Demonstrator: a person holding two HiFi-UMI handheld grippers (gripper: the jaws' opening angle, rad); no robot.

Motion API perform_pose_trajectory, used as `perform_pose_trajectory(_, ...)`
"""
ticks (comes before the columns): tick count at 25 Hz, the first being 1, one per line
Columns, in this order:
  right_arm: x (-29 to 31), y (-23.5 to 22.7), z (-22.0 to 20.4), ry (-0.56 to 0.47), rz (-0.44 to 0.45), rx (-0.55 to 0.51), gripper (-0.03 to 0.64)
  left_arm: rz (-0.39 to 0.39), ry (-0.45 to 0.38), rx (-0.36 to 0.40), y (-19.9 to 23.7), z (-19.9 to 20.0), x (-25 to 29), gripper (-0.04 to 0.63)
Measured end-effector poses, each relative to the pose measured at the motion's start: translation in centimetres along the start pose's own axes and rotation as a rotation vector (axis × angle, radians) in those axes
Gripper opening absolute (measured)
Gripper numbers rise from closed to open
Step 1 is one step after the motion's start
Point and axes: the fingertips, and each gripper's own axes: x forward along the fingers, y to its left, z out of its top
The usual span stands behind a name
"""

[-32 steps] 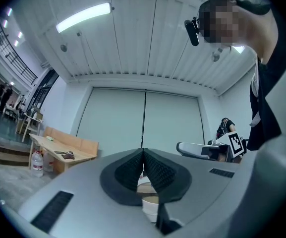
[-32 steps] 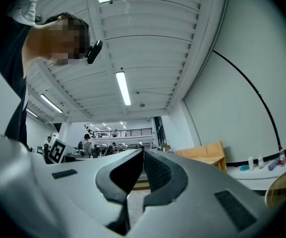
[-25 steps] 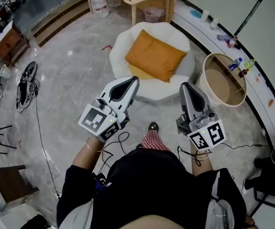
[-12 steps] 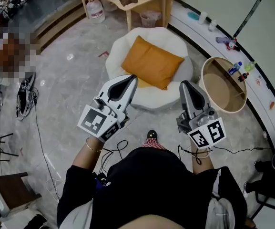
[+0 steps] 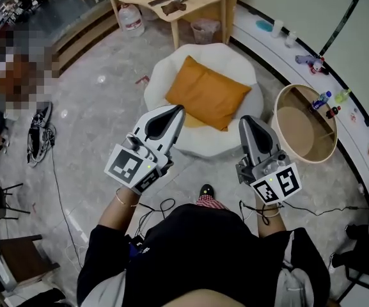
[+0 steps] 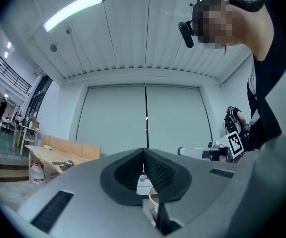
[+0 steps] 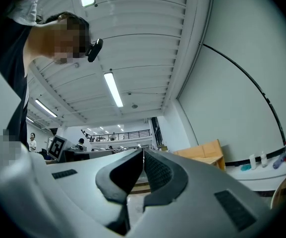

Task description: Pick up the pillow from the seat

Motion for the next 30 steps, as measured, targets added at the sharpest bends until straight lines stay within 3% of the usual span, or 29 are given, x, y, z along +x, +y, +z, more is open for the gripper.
perform_pose_trajectory(13, 1.7, -4.4, 1.0, -0.056, 0.006, 0.002, 0.021, 0.024, -0.003, 0.023, 1.8, 0.5, 3.8, 0.009)
perform_pose_trajectory(30, 2.6, -5.6, 0.5, -0.040, 0.023, -0.011, 0.021, -0.010, 0.005, 0.032, 2.7, -0.2, 6.1, 0.009)
